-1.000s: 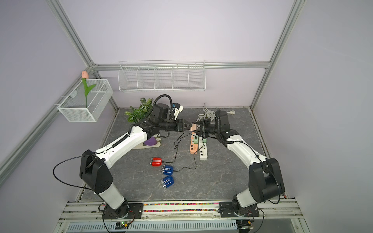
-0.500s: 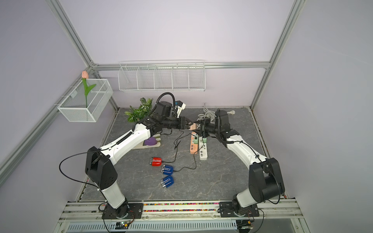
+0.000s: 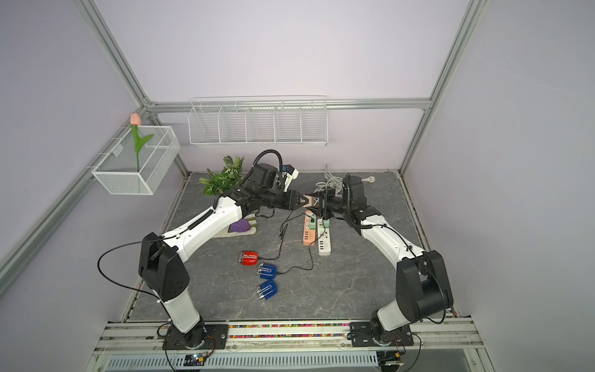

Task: Charge the electric shaver
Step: Insert the charging cable into the plug.

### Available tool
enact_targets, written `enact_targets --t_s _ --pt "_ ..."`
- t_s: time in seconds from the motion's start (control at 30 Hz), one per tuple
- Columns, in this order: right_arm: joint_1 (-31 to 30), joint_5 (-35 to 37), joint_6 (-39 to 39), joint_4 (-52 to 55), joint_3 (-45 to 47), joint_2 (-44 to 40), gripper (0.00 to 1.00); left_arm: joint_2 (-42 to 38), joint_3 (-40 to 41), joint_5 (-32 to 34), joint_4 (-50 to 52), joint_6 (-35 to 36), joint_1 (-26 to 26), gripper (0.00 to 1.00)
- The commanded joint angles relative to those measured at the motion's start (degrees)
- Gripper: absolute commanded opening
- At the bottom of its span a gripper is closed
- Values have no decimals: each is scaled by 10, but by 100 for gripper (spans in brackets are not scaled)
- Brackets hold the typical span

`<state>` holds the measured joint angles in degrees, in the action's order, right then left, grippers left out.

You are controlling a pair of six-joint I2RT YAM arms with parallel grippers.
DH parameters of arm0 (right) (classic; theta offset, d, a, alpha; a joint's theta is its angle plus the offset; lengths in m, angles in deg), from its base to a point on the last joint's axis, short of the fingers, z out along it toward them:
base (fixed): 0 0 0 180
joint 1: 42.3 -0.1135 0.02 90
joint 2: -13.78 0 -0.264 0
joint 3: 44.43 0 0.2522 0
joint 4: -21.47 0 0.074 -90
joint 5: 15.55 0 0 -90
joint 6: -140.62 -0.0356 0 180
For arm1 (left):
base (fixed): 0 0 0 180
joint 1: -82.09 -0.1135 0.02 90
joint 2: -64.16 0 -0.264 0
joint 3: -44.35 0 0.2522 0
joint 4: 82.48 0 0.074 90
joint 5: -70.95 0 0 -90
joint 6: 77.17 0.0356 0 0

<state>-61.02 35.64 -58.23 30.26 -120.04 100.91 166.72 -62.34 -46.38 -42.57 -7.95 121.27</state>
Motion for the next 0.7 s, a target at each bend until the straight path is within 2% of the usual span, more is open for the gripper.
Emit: enact_targets --t_s 0.0,0.07,0.13,0.2,0.33,0.37,0.43,0.5,0.57,0.67 --pt "-3 -9 -6 -12 1 -3 7 13 -25 -3 -4 -10 1 22" --pt "-3 -9 0 -6 4 -5 7 12 -30 0 -5 -17 1 23" --pt "-4 -8 -1 -8 7 -6 7 11 -30 4 -5 -19 2 29" --pt "-5 -7 -3 -11 9 -7 7 11 -31 4 -4 -19 1 28" --pt "-4 -3 -1 -14 12 -7 7 9 -25 -3 -5 -23 1 6" --pt "-4 -2 2 -16 14 -8 12 8 -24 -4 -5 -28 1 1" --pt "0 4 29 -19 13 -10 33 8 -31 1 5 -52 -1 0" --pt "12 25 108 19 1 -22 51 12 -50 1 25 -92 -6 0" --pt "28 67 262 95 -25 -46 65 21 -80 4 69 -152 -17 0" --pt "27 157 503 157 -40 -94 69 32 -102 -25 119 -254 -38 0"
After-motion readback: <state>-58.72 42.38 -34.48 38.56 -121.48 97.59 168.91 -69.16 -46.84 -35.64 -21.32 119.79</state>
